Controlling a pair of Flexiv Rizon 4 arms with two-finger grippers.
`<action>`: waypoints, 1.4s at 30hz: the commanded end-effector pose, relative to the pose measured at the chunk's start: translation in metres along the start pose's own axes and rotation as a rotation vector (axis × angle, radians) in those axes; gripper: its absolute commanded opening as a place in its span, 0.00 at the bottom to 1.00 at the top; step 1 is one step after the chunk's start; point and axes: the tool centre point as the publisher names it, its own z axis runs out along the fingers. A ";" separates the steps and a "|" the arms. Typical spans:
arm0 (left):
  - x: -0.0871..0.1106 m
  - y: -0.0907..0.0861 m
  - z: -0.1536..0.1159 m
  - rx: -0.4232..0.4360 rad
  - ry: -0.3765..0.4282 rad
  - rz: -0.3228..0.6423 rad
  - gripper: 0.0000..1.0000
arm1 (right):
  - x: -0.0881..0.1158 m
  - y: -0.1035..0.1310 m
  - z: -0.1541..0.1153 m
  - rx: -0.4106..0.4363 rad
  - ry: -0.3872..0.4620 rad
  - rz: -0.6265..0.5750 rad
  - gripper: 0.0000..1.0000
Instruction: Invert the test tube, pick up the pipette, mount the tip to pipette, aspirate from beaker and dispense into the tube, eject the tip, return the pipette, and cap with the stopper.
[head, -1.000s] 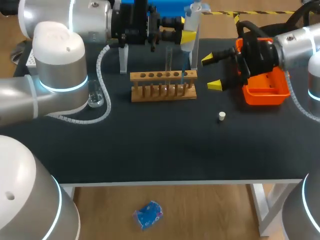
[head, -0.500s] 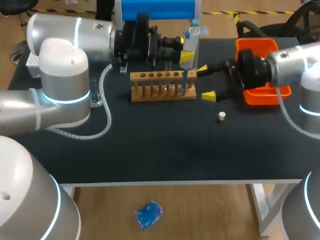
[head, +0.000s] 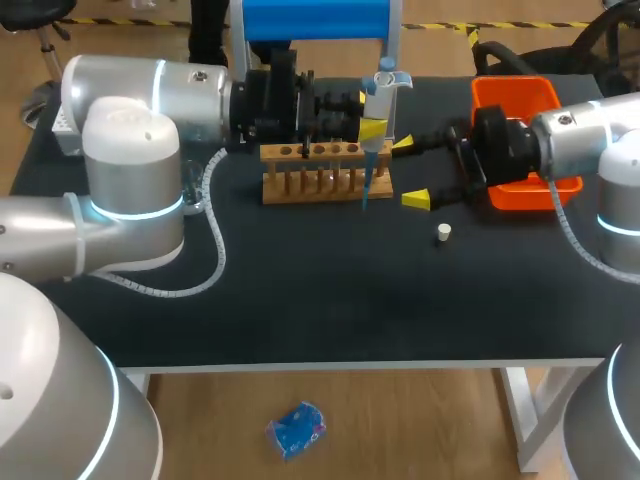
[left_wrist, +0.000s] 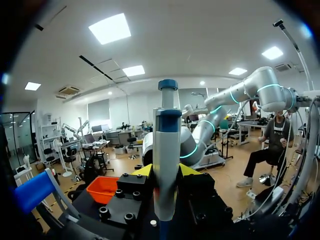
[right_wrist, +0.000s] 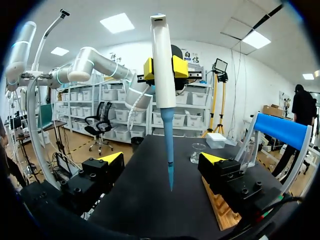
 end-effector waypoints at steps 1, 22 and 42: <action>0.000 0.000 0.000 0.000 0.000 0.001 0.00 | -0.002 -0.001 0.001 -0.029 0.015 0.022 1.00; 0.003 0.049 -0.002 0.012 -0.060 -0.097 0.00 | -0.009 0.020 0.027 -0.096 -0.059 0.077 1.00; 0.004 0.057 0.001 0.022 -0.068 -0.111 0.00 | -0.009 0.026 0.057 -0.141 -0.057 0.052 1.00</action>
